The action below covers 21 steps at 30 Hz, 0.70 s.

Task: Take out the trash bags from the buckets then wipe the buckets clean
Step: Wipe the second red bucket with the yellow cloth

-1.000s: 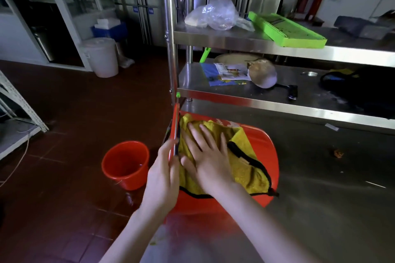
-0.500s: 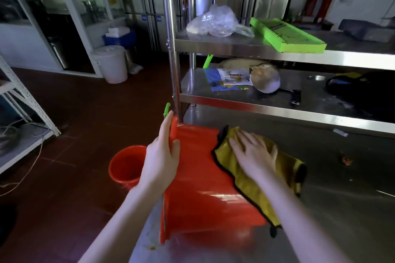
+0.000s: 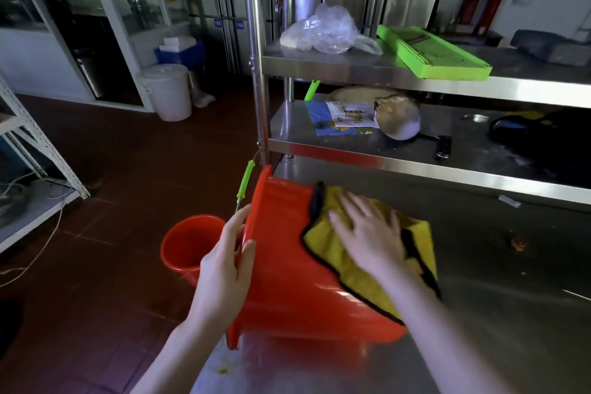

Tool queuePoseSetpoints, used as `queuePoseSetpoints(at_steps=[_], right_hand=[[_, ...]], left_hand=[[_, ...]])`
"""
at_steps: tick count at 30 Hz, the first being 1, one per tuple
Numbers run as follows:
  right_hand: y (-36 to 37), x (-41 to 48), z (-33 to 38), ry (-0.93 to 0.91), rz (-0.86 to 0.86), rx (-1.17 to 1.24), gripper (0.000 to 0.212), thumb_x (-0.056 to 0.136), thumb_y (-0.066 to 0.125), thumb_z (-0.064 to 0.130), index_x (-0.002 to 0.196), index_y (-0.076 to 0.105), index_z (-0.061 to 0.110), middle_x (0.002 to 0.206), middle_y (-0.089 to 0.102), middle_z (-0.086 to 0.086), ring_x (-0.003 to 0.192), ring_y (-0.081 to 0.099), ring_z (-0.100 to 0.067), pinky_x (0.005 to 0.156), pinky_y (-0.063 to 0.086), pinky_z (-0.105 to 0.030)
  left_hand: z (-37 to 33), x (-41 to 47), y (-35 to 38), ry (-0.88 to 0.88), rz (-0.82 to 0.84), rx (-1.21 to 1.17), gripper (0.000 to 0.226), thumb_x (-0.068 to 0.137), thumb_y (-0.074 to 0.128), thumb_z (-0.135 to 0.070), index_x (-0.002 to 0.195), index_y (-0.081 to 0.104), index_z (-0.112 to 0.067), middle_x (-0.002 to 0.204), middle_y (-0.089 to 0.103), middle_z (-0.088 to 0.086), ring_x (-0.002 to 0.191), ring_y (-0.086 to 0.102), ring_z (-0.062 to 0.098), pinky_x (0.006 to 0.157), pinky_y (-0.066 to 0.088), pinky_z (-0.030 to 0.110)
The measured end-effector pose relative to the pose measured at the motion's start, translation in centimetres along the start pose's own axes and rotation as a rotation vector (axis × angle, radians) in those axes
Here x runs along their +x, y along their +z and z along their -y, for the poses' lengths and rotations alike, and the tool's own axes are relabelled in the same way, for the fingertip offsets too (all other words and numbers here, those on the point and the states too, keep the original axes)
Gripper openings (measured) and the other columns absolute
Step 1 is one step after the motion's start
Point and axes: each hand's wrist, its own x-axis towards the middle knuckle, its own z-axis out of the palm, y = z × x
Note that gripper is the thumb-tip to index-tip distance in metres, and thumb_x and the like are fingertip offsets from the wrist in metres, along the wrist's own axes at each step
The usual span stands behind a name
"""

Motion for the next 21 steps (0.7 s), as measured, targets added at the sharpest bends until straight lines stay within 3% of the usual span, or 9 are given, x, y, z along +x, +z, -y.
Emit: queuePoseSetpoints(at_steps=[2, 5, 8, 10, 12, 15, 17, 19, 21], right_hand=[[-1.1, 0.7, -2.7, 0.167, 0.118, 0.022, 0.086, 0.078, -0.007, 0.080, 0.149, 0.022, 0.042, 0.159, 0.017, 0.019, 0.146, 0.015, -0.010, 0.117, 0.010, -0.058], [-1.4, 1.8, -1.9, 0.204, 0.190, 0.051, 0.073, 0.088, 0.005, 0.074, 0.150, 0.023, 0.040, 0.159, 0.017, 0.018, 0.147, 0.015, -0.011, 0.116, 0.008, -0.062], [0.0, 1.5, 4.1, -0.051, 0.119, 0.027, 0.069, 0.089, 0.007, 0.070, 0.149, 0.023, 0.040, 0.159, 0.013, 0.021, 0.147, 0.011, -0.008, 0.114, 0.004, -0.065], [1.2, -0.2, 8.3, -0.261, 0.035, -0.009, 0.069, 0.089, 0.007, 0.068, 0.149, 0.024, 0.038, 0.160, 0.012, 0.017, 0.148, 0.006, -0.011, 0.113, 0.003, -0.067], [1.9, -1.9, 10.4, -0.324, -0.063, -0.053, 0.066, 0.092, 0.010, 0.064, 0.148, 0.027, 0.034, 0.160, 0.015, 0.010, 0.149, 0.006, -0.017, 0.113, 0.006, -0.067], [2.4, -3.4, 10.7, -0.310, -0.133, -0.084, 0.062, 0.096, 0.014, 0.061, 0.150, 0.022, 0.033, 0.160, 0.013, 0.008, 0.150, 0.004, -0.021, 0.112, 0.007, -0.069], [3.0, -5.2, 10.9, -0.322, -0.163, -0.081, 0.061, 0.095, 0.023, 0.060, 0.150, 0.022, 0.035, 0.160, 0.015, 0.009, 0.150, 0.006, -0.022, 0.111, 0.007, -0.069], [3.9, -7.1, 10.9, -0.373, -0.205, -0.071, 0.060, 0.091, 0.036, 0.058, 0.147, 0.032, 0.034, 0.158, 0.025, 0.008, 0.149, 0.014, -0.024, 0.110, 0.013, -0.070], [4.2, -8.0, 9.7, -0.426, -0.219, -0.084, 0.060, 0.089, 0.040, 0.059, 0.144, 0.036, 0.035, 0.156, 0.027, 0.008, 0.148, 0.017, -0.023, 0.109, 0.018, -0.070]], left_hand=[[0.2, -1.3, 0.0, 0.015, -0.018, 0.038, 0.044, 0.096, 0.042, -0.039, 0.135, 0.034, -0.060, 0.087, 0.065, -0.015, 0.071, 0.066, 0.008, 0.059, 0.055, 0.023], [0.9, -2.6, 0.0, 0.040, -0.041, 0.060, 0.043, 0.097, 0.040, -0.039, 0.135, 0.036, -0.058, 0.083, 0.060, -0.010, 0.081, 0.066, 0.011, 0.073, 0.057, 0.029], [1.4, -1.7, 0.0, 0.018, -0.027, 0.052, 0.045, 0.097, 0.043, -0.036, 0.136, 0.036, -0.059, 0.092, 0.063, -0.008, 0.082, 0.069, 0.018, 0.073, 0.060, 0.042], [1.5, -0.8, -0.2, 0.022, -0.007, 0.048, 0.051, 0.097, 0.046, -0.030, 0.139, 0.033, -0.056, 0.101, 0.064, -0.023, 0.076, 0.069, 0.011, 0.063, 0.061, 0.042], [1.4, -0.1, -0.7, 0.008, 0.026, 0.014, 0.063, 0.097, 0.053, -0.023, 0.146, 0.027, -0.052, 0.109, 0.058, -0.041, 0.076, 0.066, -0.004, 0.061, 0.060, 0.034], [-0.3, 2.2, -1.6, -0.084, 0.045, -0.013, 0.080, 0.090, 0.062, -0.042, 0.148, 0.009, -0.058, 0.093, 0.069, -0.018, 0.070, 0.068, 0.003, 0.059, 0.056, 0.021], [-1.5, 5.7, -1.2, -0.207, 0.043, 0.032, 0.083, 0.087, 0.062, -0.050, 0.145, 0.004, -0.063, 0.095, 0.068, -0.009, 0.073, 0.068, 0.007, 0.055, 0.053, 0.018], [-2.5, 9.5, 0.0, -0.319, 0.107, 0.149, 0.079, 0.090, 0.060, -0.046, 0.147, 0.006, -0.057, 0.094, 0.064, -0.007, 0.068, 0.062, 0.003, 0.049, 0.047, 0.016], [-3.1, 11.6, 1.0, -0.357, 0.241, 0.248, 0.076, 0.091, 0.057, -0.028, 0.151, 0.013, -0.046, 0.098, 0.062, -0.001, 0.068, 0.063, 0.009, 0.051, 0.050, 0.019]])
